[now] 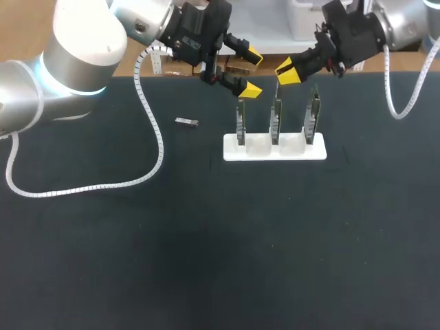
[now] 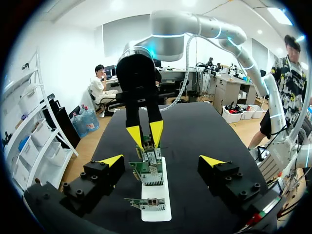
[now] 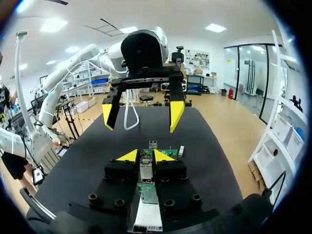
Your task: Pick up the optical module with the left hand, and insert it into the network port with the right hand.
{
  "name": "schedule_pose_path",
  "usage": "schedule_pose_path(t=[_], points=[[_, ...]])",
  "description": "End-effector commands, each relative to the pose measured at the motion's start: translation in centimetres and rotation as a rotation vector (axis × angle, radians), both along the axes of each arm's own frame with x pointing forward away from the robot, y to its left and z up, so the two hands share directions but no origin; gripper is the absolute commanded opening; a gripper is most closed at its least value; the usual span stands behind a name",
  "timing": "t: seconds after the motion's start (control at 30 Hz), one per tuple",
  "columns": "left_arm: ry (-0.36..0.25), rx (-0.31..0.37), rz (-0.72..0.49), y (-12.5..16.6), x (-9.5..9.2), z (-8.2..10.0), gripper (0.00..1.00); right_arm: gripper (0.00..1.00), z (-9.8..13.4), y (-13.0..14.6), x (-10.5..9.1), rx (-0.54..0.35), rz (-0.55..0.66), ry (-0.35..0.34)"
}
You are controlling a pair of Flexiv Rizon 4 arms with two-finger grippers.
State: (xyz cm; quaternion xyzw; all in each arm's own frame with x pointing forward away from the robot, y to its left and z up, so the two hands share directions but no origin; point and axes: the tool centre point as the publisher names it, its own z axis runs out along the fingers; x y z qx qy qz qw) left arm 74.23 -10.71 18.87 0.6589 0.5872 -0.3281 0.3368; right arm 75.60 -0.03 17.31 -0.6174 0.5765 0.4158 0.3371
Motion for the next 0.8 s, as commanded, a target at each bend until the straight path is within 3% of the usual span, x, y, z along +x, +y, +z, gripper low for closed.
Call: schedule_pose_path(t=[0.03,0.8], points=[[0.004,0.007,-0.003,-0.1,0.2,0.1,1.00,0.00,-0.1,0.3,0.3,-0.009,0.006,-0.001],[0.004,0.007,-0.003,-0.1,0.2,0.1,1.00,0.00,1.1,0.4,0.4,-0.028,-0.009,-0.017]])
